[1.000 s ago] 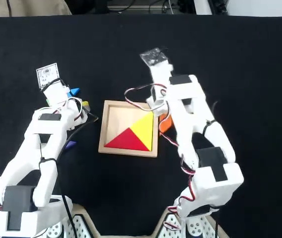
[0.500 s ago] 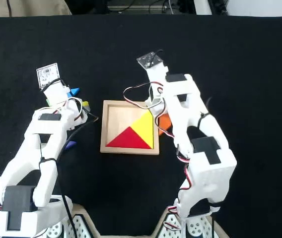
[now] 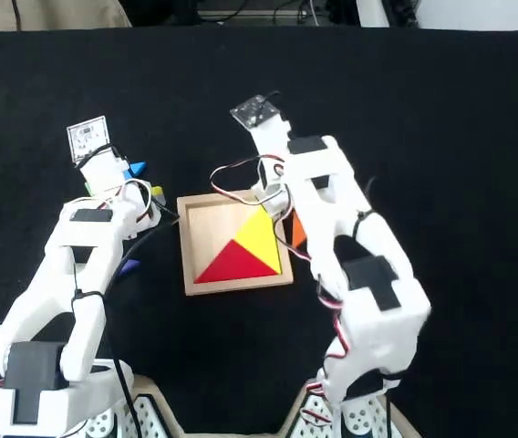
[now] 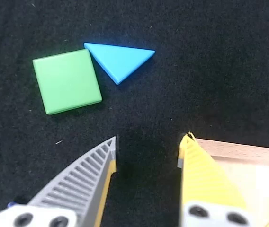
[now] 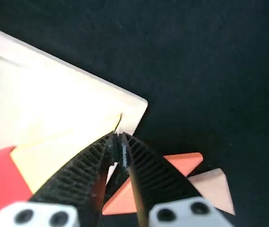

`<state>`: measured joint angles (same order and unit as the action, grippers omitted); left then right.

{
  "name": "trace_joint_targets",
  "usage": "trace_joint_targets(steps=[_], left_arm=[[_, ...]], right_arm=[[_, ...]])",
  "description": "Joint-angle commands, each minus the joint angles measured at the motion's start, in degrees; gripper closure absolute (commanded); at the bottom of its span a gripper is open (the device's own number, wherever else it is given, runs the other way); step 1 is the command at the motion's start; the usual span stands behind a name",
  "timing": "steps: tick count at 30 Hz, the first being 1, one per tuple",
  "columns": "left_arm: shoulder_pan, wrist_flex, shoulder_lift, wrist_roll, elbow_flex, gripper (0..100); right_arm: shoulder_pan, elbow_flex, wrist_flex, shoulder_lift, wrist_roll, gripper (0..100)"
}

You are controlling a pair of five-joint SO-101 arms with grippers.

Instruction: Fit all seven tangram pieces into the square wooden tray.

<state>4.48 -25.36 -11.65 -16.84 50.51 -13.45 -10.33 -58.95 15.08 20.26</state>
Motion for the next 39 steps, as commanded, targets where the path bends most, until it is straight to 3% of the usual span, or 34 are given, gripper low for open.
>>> trace_joint_targets(steps=[1, 5, 8, 12, 14, 23, 39], left_arm=[[0.4, 1.3, -2.5, 0.4, -1.0, 78], [0.5, 1.3, -2.5, 0.4, -1.0, 78], [0.5, 1.2, -2.4, 0.4, -1.0, 78], [0.5, 1.1, -2.2, 0.4, -0.7, 78], [0.5, 1.1, -2.2, 0.4, -0.6, 78], [0.5, 1.0, -2.2, 0.4, -0.7, 78], [0.5, 1.0, -2.3, 0.4, -0.9, 78]], right_arm=[[3.9, -1.1, -4.0, -13.3, -0.2, 98.8], [6.1, -11.5, -6.4, -23.5, -0.3, 98.5], [5.1, -19.6, -2.2, -24.9, -2.1, 96.7], [5.1, -19.8, 0.0, -21.1, -8.8, 78.9], [4.8, -17.3, 0.0, -18.3, -10.2, 74.7], [3.9, -8.1, -0.1, -5.2, -10.7, 74.7], [2.8, -5.9, 0.7, -1.9, -10.6, 74.7]])
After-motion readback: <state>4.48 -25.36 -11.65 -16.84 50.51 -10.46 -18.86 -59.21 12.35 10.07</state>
